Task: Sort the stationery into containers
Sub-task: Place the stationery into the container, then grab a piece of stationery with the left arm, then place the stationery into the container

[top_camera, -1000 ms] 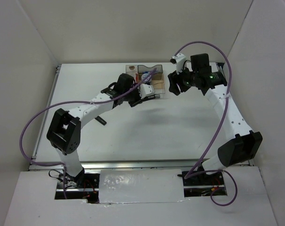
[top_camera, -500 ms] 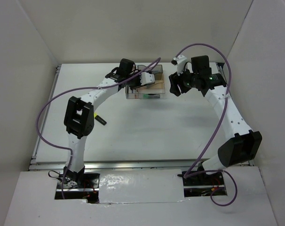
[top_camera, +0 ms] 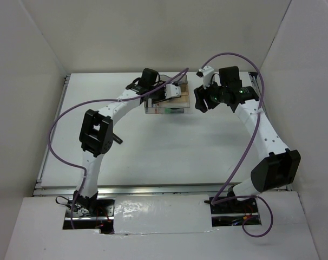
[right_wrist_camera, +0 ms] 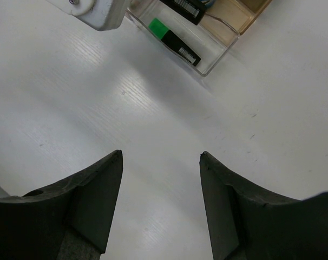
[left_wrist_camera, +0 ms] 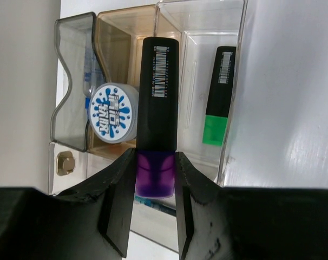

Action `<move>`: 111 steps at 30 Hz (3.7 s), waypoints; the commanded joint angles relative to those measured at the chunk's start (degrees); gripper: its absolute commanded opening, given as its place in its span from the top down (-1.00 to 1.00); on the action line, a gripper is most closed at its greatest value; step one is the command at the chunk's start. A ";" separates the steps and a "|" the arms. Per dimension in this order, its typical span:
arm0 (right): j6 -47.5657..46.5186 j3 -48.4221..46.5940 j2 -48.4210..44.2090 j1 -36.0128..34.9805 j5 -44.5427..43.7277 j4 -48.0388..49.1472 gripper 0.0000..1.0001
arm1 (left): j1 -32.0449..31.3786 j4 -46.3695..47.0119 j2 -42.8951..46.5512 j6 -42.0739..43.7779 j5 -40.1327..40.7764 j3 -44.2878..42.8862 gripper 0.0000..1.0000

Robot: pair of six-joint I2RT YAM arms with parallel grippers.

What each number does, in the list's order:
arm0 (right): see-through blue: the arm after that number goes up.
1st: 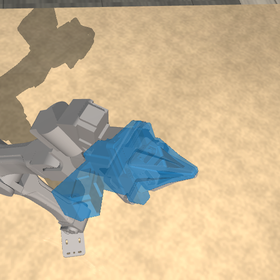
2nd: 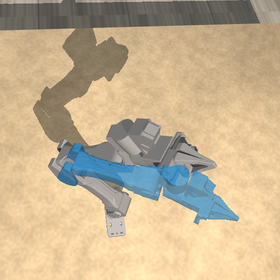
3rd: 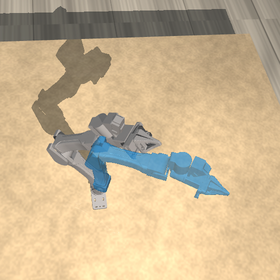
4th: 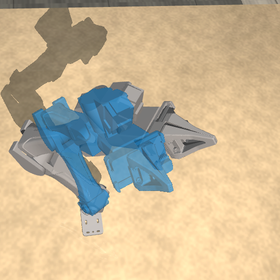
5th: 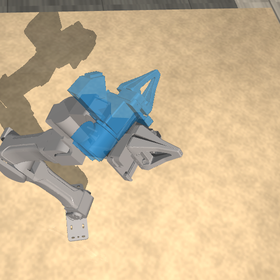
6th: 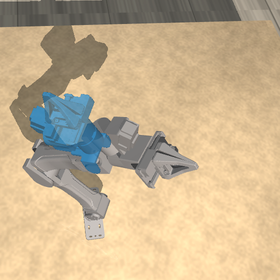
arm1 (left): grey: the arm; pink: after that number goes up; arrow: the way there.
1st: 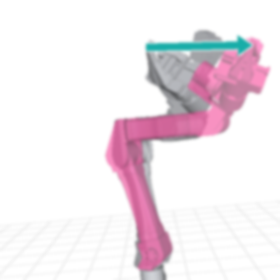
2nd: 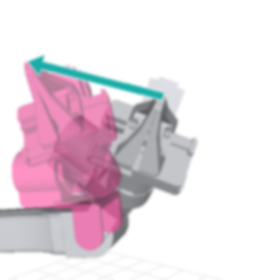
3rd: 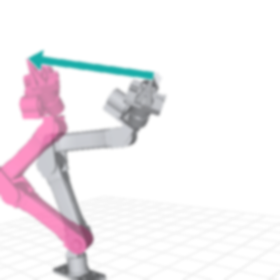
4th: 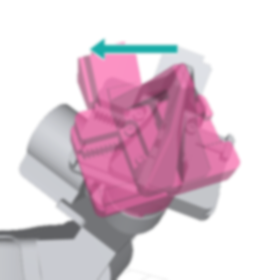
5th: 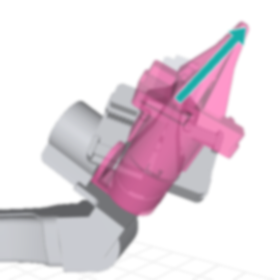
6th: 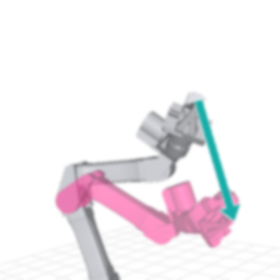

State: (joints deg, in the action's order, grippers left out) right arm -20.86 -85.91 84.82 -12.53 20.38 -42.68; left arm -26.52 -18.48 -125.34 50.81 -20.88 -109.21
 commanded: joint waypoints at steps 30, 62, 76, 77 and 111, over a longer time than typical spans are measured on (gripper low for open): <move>-0.06 2.23 -7.47 0.93 1.42 3.04 -0.33 | 18.59 -31.81 15.81 16.98 -25.44 -0.40 -0.49; -1.02 1.09 -3.69 -1.26 -1.05 1.37 -0.34 | 26.96 -43.31 8.18 46.05 -9.00 22.54 -0.81; -0.93 1.01 -3.43 -1.18 -0.96 1.28 -0.34 | 26.96 -36.98 10.20 47.81 -5.83 29.93 -0.08; -0.93 1.18 -3.43 -1.26 -0.96 1.28 -0.34 | 27.05 -36.46 10.98 47.55 -6.18 30.28 -0.01; 7.15 18.41 -15.47 12.10 6.25 6.64 -1.00 | -1.95 3.97 -6.67 -7.84 -5.40 -8.30 0.37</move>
State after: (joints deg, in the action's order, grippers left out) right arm -14.35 -68.31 71.55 -0.91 24.60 -39.03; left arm -28.45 -18.46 -131.33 43.24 -28.05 -114.43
